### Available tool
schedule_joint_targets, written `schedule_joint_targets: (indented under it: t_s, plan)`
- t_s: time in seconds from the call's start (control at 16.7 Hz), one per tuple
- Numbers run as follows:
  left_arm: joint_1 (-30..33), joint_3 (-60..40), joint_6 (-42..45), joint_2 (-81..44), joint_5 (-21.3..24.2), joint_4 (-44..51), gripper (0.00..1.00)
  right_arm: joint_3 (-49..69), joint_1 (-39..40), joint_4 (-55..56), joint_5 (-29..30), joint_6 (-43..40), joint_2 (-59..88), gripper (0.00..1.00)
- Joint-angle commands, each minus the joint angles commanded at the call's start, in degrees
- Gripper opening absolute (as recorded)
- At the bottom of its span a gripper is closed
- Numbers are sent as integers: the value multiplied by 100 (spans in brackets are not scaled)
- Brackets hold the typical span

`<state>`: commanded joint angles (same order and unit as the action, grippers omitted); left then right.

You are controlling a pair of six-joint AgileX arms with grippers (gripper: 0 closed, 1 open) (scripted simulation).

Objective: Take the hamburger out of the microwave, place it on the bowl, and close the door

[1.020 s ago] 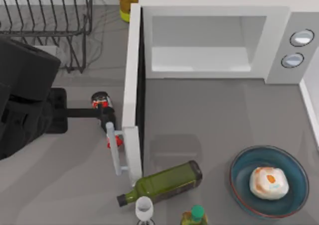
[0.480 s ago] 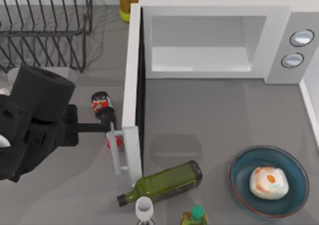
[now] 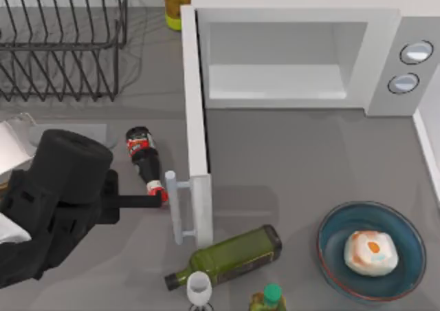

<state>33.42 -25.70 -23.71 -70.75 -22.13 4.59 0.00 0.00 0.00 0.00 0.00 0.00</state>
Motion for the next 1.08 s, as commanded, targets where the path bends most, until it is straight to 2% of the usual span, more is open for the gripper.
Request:
schedule_joint_targets:
  t_s: [0.24, 0.6, 0.72, 1.08]
  plan:
    - [243, -269, -100, 33, -44, 75, 0, 0, 0, 0, 0, 0, 0, 100]
    - [1613, -1374, -1235, -1347, -861, 383, 0, 0, 0, 0, 0, 0, 0, 100]
    - [1901, -1645, -1512, -1629, -1062, 460, 0, 0, 0, 0, 0, 0, 0, 100]
    - [1999, -1782, -1628, -1757, -1124, 522, 0, 0, 0, 0, 0, 0, 0, 100]
